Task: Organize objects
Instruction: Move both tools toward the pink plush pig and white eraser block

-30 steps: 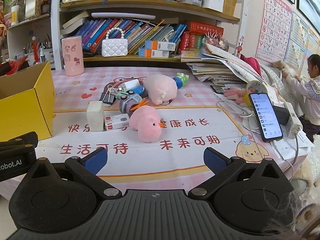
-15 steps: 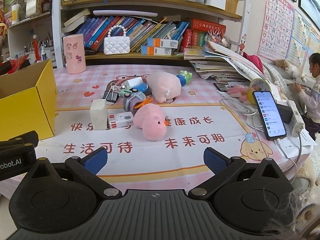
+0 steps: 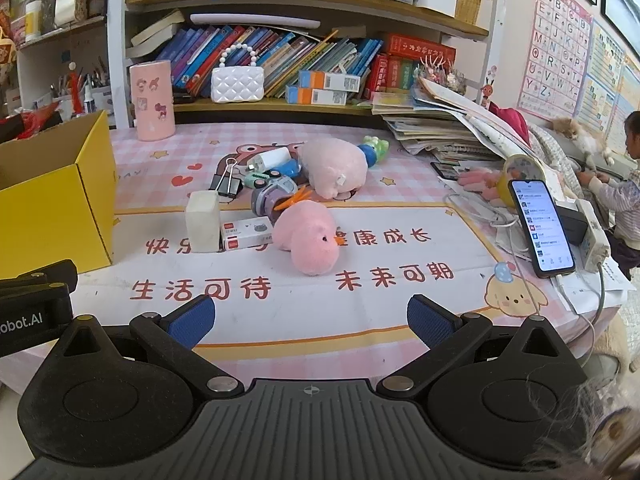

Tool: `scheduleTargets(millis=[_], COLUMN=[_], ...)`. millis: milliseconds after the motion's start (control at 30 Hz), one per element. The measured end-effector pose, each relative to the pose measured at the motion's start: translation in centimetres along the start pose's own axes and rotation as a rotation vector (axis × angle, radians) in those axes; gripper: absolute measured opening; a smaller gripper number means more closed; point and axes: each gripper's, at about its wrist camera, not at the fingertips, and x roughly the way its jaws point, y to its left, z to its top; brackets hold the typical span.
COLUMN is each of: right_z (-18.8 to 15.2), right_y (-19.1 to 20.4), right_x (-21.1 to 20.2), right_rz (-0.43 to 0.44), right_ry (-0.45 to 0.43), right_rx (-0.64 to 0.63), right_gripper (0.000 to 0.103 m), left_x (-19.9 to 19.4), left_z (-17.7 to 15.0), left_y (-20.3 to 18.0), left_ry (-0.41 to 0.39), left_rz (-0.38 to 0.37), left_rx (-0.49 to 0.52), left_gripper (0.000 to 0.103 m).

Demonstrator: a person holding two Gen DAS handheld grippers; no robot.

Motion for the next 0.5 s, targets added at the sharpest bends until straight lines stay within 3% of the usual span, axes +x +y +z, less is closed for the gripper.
scheduleTargets(millis=[500], right_z=[0.24], right_y=[-0.31], right_x=[0.82], right_rz=[0.018], right_ry=[0.019], right_rx=[-0.006], right_gripper=[0.103], left_x=[0.51], left_z=[0.34], left_y=[-0.51], left_ry=[0.011], left_rz=[0.021], left_rx=[-0.012], left_gripper=[0.103])
